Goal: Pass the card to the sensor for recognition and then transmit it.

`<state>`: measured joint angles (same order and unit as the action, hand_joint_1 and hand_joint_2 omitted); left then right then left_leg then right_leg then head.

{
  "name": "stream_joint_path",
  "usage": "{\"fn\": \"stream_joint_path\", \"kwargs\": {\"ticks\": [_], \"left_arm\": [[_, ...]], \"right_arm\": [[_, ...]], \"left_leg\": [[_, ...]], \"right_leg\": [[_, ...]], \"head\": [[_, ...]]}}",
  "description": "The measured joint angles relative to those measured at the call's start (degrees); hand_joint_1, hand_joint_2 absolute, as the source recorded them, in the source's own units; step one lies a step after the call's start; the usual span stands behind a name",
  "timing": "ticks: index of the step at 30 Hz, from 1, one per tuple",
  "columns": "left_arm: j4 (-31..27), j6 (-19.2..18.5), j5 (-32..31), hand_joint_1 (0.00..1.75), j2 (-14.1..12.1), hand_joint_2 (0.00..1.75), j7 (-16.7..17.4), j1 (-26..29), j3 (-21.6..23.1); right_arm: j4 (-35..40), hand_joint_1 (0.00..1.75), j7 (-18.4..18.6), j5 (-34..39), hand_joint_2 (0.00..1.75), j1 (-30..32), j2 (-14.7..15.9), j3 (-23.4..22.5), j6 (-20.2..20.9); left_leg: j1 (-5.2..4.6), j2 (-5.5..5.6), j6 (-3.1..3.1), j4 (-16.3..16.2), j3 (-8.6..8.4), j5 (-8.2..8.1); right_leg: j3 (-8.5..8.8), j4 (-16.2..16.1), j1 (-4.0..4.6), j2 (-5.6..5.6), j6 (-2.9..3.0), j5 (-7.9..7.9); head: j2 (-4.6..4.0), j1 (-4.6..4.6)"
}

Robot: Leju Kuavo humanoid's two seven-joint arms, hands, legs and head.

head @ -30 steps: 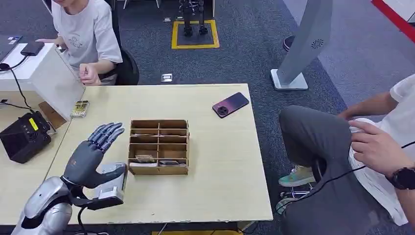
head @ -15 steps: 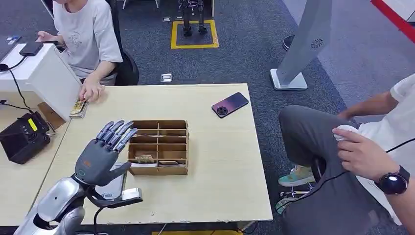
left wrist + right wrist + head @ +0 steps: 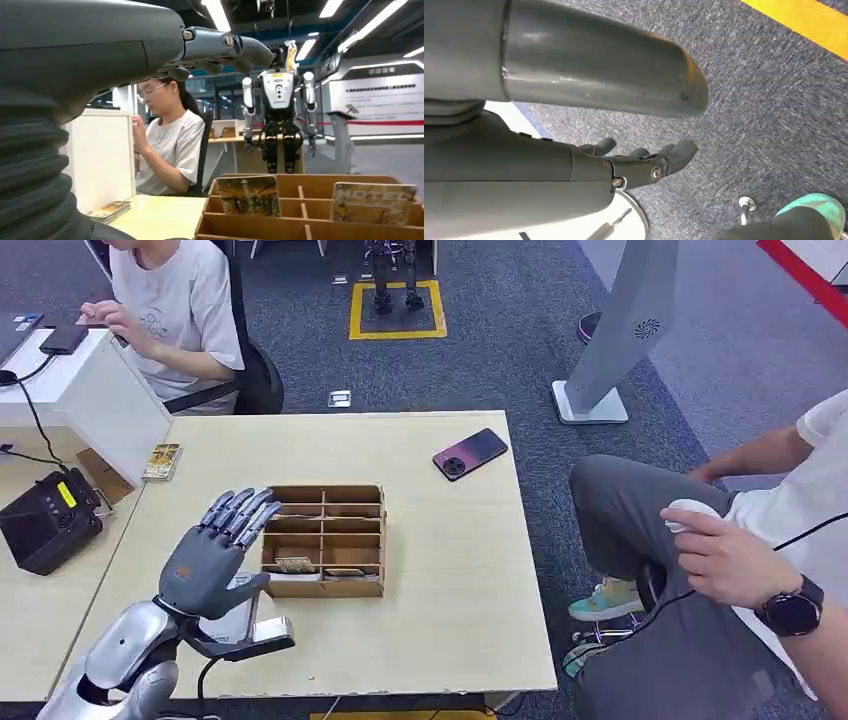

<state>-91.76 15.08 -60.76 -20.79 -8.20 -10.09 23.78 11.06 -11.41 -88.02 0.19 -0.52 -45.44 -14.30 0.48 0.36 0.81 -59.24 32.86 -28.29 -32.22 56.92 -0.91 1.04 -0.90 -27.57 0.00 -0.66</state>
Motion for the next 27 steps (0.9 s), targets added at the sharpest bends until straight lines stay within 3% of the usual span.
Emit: {"fn": "stream_joint_path", "kwargs": {"ticks": [11,27], "left_arm": [[2.6,-0.7,-0.2,0.0,1.1,1.75,2.1,-2.0,-0.1],[6.0,-3.3,2.1,0.0,2.4,1.75,2.7,-3.2,-1.2]], "right_arm": [[0.0,0.0,0.0,0.0,0.0,0.0,0.0,-0.1,-0.2],[0.0,0.0,0.1,-0.1,0.0,-0.1,0.0,-0.1,-0.3]], "left_leg": [[0.0,0.01,0.0,0.0,0.01,0.0],[0.0,0.0,0.0,0.0,0.01,0.0]], "right_leg": [[0.01,0.0,0.0,-0.01,0.0,0.0],[0.01,0.0,0.0,0.0,0.0,0.0]], "head": [[0.0,0.02],[0.0,0.02]]}}
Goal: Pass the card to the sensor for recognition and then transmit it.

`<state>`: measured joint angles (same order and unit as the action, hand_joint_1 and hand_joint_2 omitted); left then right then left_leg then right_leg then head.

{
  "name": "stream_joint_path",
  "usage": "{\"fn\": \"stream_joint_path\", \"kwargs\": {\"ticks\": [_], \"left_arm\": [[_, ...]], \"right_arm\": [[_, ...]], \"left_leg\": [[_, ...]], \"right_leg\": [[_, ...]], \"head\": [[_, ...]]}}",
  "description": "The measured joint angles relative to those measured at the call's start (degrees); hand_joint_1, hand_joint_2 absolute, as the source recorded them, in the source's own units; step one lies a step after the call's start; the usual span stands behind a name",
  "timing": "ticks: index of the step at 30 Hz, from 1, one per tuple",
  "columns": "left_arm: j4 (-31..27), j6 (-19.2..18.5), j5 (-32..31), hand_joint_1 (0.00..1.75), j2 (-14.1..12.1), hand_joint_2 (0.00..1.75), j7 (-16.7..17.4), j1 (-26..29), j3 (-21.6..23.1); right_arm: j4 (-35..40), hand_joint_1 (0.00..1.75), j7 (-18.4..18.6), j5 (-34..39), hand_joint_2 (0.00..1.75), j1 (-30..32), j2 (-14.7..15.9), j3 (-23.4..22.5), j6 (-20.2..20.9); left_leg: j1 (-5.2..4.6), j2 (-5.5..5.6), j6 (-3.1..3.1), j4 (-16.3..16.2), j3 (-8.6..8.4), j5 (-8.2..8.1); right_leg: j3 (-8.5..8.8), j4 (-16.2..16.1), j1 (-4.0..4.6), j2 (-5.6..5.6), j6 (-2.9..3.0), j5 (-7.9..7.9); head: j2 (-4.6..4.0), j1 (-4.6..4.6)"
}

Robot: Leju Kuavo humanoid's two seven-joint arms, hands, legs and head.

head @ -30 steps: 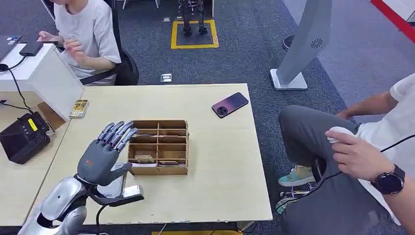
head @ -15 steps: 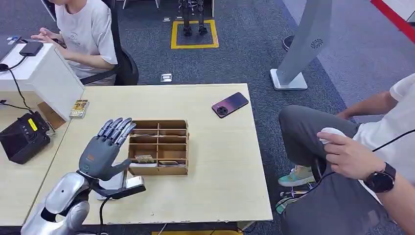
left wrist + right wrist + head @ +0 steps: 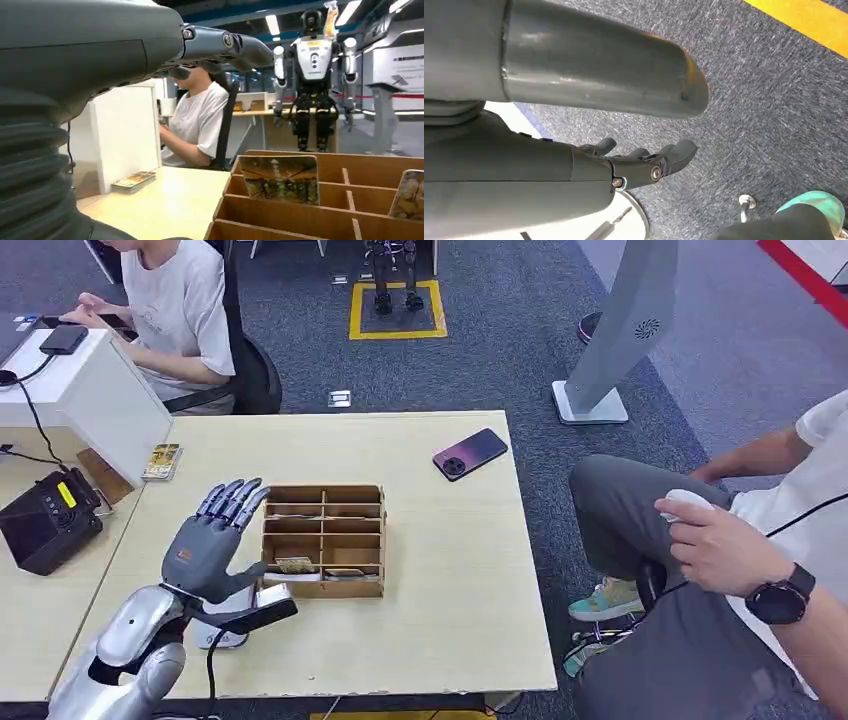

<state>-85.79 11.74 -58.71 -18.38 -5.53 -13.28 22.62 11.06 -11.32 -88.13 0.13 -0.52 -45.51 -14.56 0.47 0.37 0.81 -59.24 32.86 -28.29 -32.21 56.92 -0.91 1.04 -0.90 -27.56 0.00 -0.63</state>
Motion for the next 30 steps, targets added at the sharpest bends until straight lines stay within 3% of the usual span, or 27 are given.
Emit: {"fn": "stream_joint_path", "kwargs": {"ticks": [6,17,21,30], "left_arm": [[0.3,-2.6,4.8,0.0,0.1,1.75,-1.5,0.0,-0.2],[0.3,-3.3,5.2,0.0,0.1,1.75,-1.8,0.0,-0.2],[0.3,-9.0,9.8,0.0,0.1,1.75,-2.7,-2.3,-0.2],[0.3,-10.5,11.0,0.0,0.1,1.75,-2.4,-5.0,-0.1]], "right_arm": [[0.0,0.0,0.2,0.0,0.0,0.0,0.0,-0.1,0.0],[0.0,0.0,0.2,0.0,0.0,0.0,0.0,-0.1,0.0],[0.0,0.0,0.1,-0.1,0.0,0.0,-0.1,-0.2,0.0],[0.0,0.0,0.0,-0.1,0.0,-0.1,-0.5,-0.2,0.1]], "left_leg": [[0.0,0.0,0.0,0.0,0.01,0.0],[0.0,0.0,0.0,0.0,0.0,0.0],[0.0,0.01,0.0,0.0,0.0,0.0],[0.0,0.0,0.0,0.0,0.0,0.0]], "right_leg": [[0.0,0.0,0.0,0.0,0.0,0.0],[0.0,0.0,0.0,0.0,0.0,0.0],[0.0,0.0,0.0,0.0,0.0,0.0],[0.0,0.0,0.0,0.0,0.0,0.0]], "head": [[0.0,-0.02],[0.0,-0.02],[0.0,0.0],[0.0,0.0]]}}
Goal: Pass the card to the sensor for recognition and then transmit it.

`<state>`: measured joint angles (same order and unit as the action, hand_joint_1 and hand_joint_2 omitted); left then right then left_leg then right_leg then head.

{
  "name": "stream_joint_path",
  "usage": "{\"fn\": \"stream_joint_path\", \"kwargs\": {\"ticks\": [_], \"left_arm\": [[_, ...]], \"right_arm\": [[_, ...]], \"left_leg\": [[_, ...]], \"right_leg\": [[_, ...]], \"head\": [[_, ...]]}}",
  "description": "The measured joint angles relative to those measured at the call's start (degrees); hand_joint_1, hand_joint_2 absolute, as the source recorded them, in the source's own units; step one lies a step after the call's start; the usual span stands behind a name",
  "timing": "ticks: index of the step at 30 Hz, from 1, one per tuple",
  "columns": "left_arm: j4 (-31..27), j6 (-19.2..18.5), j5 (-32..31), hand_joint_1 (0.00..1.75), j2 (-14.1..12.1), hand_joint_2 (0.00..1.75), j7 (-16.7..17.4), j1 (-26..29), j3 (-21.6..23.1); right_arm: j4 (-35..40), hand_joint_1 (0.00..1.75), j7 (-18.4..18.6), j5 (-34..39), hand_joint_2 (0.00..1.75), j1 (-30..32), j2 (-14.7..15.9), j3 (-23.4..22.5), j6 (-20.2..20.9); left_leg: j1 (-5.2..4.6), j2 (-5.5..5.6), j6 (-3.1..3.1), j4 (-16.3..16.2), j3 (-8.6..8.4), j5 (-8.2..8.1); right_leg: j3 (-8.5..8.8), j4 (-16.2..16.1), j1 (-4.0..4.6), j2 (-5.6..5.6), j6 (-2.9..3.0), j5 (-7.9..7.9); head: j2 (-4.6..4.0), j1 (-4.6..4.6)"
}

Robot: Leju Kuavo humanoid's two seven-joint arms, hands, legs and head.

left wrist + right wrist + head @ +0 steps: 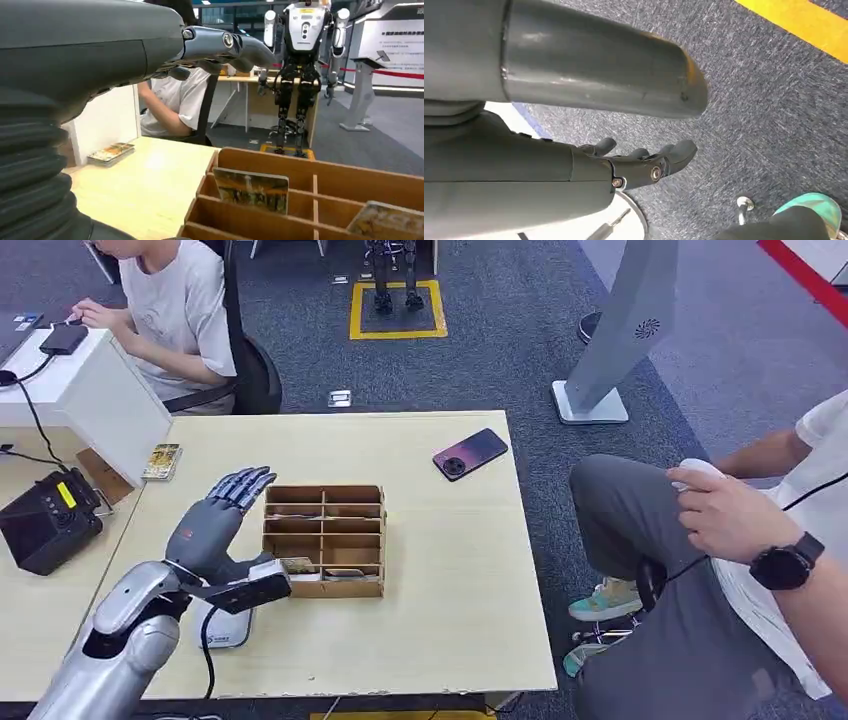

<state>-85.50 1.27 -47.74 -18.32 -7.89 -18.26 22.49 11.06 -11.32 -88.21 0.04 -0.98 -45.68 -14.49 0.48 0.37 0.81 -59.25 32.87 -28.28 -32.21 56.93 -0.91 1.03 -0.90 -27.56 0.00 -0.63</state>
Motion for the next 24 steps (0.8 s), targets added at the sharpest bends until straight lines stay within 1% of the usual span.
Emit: {"fn": "stream_joint_path", "kwargs": {"ticks": [10,14,24], "left_arm": [[0.0,-1.4,1.5,0.0,0.0,1.75,0.3,-1.0,0.1],[0.0,-2.6,2.1,0.0,-0.3,1.75,0.6,-1.4,0.8],[0.4,-4.9,3.6,0.0,-2.2,1.75,0.6,-2.4,3.5]], "right_arm": [[0.0,0.0,0.1,0.0,0.0,0.0,-0.3,0.0,0.0],[0.0,0.0,0.2,0.0,0.0,0.0,-0.3,0.0,0.0],[0.0,0.0,-0.1,0.0,0.0,-0.1,-0.4,0.0,0.0]], "left_leg": [[0.0,0.0,0.0,0.0,0.0,0.0],[0.0,0.0,0.0,0.0,0.0,0.0],[0.0,0.0,0.0,0.0,0.0,0.0]], "right_leg": [[0.0,0.0,0.0,0.01,0.0,0.0],[0.0,0.0,0.0,0.01,0.0,0.0],[0.0,0.0,0.0,0.01,0.0,0.0]], "head": [[0.0,0.0],[0.0,0.0],[0.0,0.0]]}}
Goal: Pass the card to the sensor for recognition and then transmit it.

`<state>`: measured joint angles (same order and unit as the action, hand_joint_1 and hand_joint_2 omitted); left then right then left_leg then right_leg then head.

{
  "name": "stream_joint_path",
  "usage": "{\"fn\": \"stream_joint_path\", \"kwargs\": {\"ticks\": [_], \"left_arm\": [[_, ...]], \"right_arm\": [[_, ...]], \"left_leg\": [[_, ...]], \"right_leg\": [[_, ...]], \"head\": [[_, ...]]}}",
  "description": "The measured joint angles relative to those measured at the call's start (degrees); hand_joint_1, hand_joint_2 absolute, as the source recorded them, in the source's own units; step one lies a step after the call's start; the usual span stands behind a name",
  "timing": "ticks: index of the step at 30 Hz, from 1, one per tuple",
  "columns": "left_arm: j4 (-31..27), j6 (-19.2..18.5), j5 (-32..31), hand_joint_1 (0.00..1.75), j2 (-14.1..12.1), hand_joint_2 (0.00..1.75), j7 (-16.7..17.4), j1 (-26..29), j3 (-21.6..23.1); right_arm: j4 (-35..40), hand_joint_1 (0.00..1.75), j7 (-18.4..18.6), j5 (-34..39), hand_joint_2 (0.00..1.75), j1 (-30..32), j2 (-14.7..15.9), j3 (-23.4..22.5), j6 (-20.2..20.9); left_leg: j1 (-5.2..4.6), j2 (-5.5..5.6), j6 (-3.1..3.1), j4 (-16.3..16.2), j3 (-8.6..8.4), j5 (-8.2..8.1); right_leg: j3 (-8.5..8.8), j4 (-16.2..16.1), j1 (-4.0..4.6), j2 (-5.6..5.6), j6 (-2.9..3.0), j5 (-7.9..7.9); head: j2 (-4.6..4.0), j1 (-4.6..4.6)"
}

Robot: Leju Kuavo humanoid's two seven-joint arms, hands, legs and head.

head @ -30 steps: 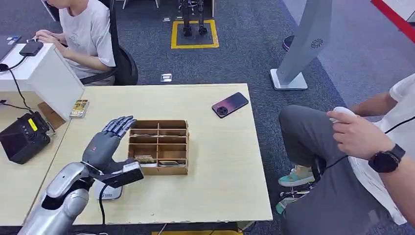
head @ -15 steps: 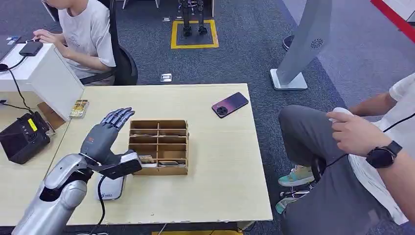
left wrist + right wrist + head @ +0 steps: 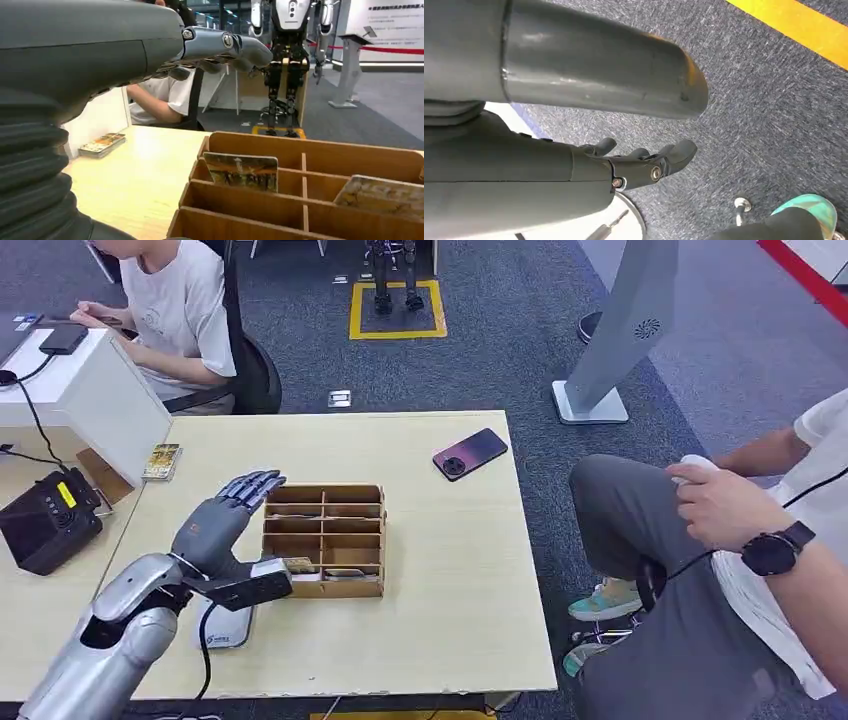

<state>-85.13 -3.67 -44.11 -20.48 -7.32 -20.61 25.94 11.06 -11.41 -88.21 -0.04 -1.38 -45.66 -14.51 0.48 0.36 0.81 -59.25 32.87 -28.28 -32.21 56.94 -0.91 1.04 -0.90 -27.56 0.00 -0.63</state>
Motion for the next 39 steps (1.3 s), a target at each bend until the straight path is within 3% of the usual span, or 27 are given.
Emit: {"fn": "stream_joint_path", "kwargs": {"ticks": [30,39], "left_arm": [[4.4,-0.6,-0.4,0.0,2.5,1.75,2.7,-5.1,4.0],[8.0,-0.3,-0.7,0.0,3.5,1.75,3.5,-6.9,4.0]], "right_arm": [[0.0,0.0,0.7,0.0,0.0,-0.3,-0.1,0.8,0.3],[0.0,0.0,0.5,0.0,0.0,-0.4,-0.1,1.6,0.3]], "left_leg": [[0.0,0.0,0.0,0.0,0.0,0.0],[0.0,-0.01,0.01,0.0,0.0,0.01]], "right_leg": [[-0.01,0.0,0.0,0.0,0.03,0.03],[-0.01,0.0,0.0,0.01,0.04,0.03]], "head": [[0.0,-0.02],[0.0,-0.02]]}}
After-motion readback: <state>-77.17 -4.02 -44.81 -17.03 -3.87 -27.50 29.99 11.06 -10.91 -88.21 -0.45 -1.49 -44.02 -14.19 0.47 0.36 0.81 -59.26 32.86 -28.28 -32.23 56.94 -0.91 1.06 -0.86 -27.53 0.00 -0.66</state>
